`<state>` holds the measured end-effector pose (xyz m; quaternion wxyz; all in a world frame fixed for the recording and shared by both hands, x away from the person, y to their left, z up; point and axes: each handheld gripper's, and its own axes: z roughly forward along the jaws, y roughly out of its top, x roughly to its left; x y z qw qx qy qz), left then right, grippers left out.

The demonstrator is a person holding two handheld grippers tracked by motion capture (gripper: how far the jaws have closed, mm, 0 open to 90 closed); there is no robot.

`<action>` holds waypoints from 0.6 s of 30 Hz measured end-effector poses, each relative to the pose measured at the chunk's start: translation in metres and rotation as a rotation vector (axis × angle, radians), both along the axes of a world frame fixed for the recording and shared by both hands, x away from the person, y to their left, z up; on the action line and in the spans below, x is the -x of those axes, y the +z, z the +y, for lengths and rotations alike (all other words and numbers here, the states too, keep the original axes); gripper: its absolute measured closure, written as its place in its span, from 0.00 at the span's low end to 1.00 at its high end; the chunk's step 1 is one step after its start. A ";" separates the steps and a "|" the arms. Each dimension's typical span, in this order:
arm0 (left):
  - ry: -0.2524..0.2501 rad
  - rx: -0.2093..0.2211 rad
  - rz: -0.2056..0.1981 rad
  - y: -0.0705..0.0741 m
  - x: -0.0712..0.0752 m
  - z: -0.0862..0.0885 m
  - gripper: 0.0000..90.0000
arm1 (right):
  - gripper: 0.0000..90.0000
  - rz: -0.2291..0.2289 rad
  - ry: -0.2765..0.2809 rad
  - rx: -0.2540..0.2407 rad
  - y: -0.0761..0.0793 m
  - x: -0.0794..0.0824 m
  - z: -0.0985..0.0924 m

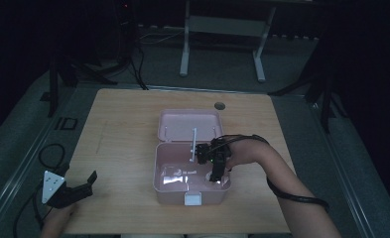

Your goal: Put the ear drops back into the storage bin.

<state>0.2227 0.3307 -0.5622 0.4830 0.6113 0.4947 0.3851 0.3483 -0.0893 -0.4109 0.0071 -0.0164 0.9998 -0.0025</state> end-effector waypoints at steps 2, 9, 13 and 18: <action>0.000 0.001 0.000 0.000 0.000 0.000 0.00 | 0.28 -0.002 0.002 -0.013 0.006 0.001 -0.004; 0.000 -0.002 0.000 0.000 0.000 0.000 0.00 | 0.21 -0.021 -0.039 -0.076 0.027 0.001 -0.019; 0.000 -0.002 0.001 0.000 0.000 0.000 0.00 | 0.21 -0.035 -0.035 -0.106 0.036 0.003 -0.031; 0.001 -0.005 0.001 0.000 0.000 0.000 0.00 | 0.21 -0.046 -0.062 -0.105 0.038 0.002 -0.048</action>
